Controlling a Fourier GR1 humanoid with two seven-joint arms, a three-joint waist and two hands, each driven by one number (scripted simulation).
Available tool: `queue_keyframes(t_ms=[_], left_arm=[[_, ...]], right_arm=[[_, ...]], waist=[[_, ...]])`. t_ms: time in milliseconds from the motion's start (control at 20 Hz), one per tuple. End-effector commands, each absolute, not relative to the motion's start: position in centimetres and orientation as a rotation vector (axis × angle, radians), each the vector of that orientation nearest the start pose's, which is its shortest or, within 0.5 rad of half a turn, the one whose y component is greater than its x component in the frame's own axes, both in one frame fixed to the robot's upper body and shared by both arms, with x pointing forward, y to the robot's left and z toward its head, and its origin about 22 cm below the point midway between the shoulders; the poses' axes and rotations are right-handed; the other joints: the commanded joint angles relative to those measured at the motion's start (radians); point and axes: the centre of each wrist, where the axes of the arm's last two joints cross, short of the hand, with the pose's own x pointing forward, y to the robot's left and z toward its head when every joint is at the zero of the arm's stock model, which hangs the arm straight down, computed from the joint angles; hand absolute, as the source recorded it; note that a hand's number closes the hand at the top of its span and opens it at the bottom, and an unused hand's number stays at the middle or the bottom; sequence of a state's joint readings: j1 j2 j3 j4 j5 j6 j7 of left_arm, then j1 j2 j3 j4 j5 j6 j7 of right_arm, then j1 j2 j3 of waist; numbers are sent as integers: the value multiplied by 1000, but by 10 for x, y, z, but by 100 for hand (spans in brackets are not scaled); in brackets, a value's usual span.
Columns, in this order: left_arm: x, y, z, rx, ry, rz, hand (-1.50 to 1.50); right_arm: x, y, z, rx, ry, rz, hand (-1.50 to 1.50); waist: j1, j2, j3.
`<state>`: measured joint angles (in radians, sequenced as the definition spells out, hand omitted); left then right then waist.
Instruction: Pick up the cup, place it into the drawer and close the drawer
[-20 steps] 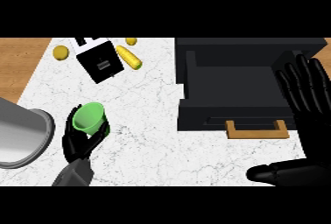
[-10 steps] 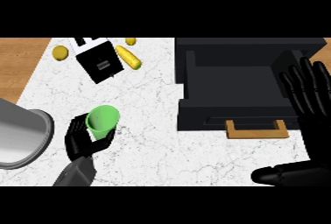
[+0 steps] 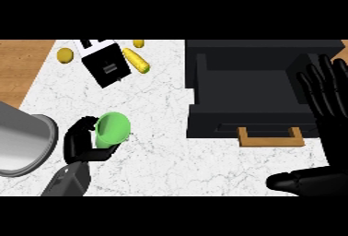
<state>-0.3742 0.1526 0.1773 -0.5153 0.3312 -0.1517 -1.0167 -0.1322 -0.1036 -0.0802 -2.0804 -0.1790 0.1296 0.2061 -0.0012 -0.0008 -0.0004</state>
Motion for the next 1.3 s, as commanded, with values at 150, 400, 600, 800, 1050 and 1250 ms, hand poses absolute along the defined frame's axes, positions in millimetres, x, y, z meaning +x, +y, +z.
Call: queue_keyframes(t_ms=[150, 400, 600, 800, 1050, 1250], left_arm=[[279, 280, -105, -259, -2048, 259, 150], [294, 249, -57, -308, -2057, 125, 150], [307, 221, -7, -383, -2071, 112, 150], [324, 200, 40, -405, -2075, 130, 150], [333, 166, 87, -408, -2102, 91, 150], [357, 173, 132, -391, -2113, 71, 150]], right_arm=[[223, -247, 145, 133, -1983, 118, -150], [211, -248, 141, 141, -1987, 129, -150], [208, -245, 139, 131, -1970, 120, -150], [210, -241, 148, 148, -1986, 135, -150], [220, -262, 148, 126, -1990, 114, -150], [221, -263, 142, 140, -1994, 141, -150]], waist=[[11, -5, 2], [12, -6, 2], [10, -6, 2], [2, -3, 1], [-2, 0, 1], [-5, 1, 1]])
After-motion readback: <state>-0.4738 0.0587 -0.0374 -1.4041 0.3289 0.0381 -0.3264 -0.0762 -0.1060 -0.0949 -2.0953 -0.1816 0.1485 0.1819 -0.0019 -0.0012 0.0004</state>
